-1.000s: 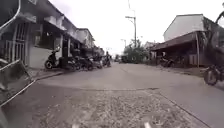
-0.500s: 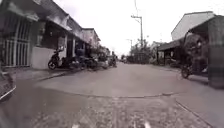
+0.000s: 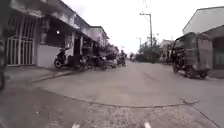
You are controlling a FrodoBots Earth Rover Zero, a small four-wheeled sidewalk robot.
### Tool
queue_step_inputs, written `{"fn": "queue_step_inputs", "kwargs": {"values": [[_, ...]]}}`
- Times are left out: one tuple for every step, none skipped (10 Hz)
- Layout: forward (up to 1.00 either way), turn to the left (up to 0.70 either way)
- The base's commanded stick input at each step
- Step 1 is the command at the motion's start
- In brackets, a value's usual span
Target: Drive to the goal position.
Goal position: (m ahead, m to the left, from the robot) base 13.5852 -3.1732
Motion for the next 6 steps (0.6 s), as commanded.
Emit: {"fn": "queue_step_inputs", "kwargs": {"values": [[0.7, 0.1], [0.7, 0.01], [0.7, -0.19], [0.7, -0.3], [0.7, -0.1], [0.7, 0.13]]}}
